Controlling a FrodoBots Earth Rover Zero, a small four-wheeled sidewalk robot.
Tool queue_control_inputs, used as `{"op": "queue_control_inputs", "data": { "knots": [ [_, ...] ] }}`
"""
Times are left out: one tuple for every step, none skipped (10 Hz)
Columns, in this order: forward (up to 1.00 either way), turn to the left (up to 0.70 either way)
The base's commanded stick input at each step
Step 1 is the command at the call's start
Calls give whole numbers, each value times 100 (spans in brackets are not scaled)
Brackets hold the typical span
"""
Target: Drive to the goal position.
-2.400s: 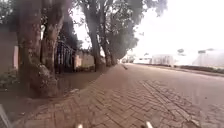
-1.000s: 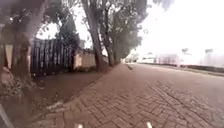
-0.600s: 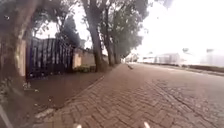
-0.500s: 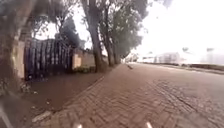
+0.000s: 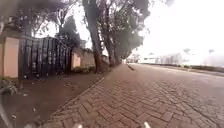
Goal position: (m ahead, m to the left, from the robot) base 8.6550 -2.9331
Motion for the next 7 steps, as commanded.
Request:
{"op": "queue_control_inputs", "data": {
  "knots": [
    [70,0],
    [70,0],
    [70,0],
    [70,0],
    [70,0],
    [70,0],
    [70,0]
  ]
}}
